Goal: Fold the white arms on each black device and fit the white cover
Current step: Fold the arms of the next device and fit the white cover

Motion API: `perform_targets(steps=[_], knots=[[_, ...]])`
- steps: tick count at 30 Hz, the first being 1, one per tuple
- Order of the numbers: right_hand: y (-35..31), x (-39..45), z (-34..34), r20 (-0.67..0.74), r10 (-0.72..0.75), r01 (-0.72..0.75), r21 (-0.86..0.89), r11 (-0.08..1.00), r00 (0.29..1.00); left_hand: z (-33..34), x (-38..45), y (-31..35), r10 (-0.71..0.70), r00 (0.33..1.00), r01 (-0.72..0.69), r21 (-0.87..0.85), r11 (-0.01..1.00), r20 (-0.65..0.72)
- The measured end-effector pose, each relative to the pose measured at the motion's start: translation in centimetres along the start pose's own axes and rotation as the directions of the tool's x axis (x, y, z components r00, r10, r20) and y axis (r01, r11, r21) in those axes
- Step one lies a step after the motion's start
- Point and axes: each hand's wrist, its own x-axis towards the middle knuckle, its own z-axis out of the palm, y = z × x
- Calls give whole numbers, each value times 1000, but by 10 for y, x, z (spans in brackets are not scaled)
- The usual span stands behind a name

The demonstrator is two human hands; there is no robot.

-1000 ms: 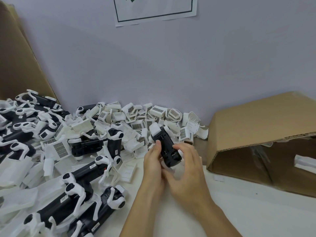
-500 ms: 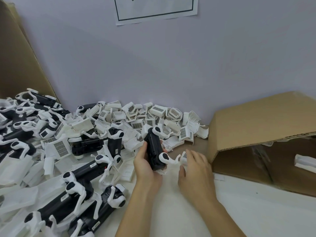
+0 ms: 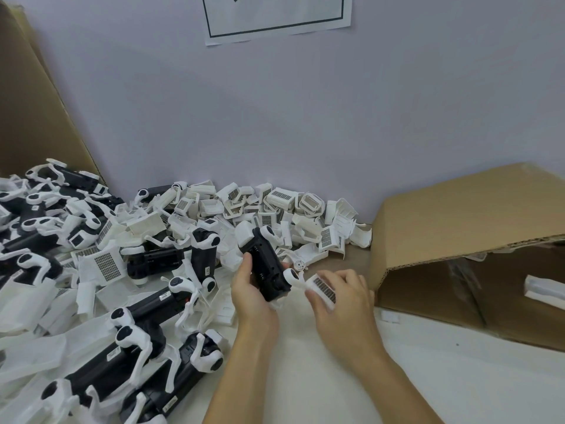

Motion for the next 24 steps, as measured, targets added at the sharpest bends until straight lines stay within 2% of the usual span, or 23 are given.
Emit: perform_targets(steps=[3, 6, 8, 11, 13, 16, 20, 22, 24], knots=[[1, -1, -1, 173, -79, 88, -45, 995, 982, -4, 4, 0, 55, 998, -54, 41, 998, -17], [-3, -2, -4, 104, -95, 99, -31, 995, 990, -6, 6, 0, 91, 995, -90, 30, 996, -34], [-6, -5, -4, 60, -98, 103, -92, 990, 993, -7, 6, 0, 103, 994, -102, 23, 995, -47], [-5, -7, 1, 167, -70, 115, -277, 954, 984, -6, 6, -1, 124, 992, -122, 48, 991, -37], [-3, -6, 1, 186, -76, 119, -229, 966, 980, -6, 6, -1, 119, 992, -118, 40, 992, -31], [-6, -6, -4, 214, -73, 71, 17, 997, 974, -6, 6, -2, 108, 993, -106, 39, 994, -39], [-13, -6, -8, 59, -14, 7, 113, 994, 998, -6, 5, -2, 121, 992, -120, 40, 992, -44], [-15, -6, -7, -2, 8, -8, 14, 1000, 1000, -6, 5, -2, 132, 990, -130, 44, 990, -42], [-17, -7, -6, -32, 38, -44, -188, 981, 999, -5, 5, -2, 134, 990, -133, 42, 990, -39]])
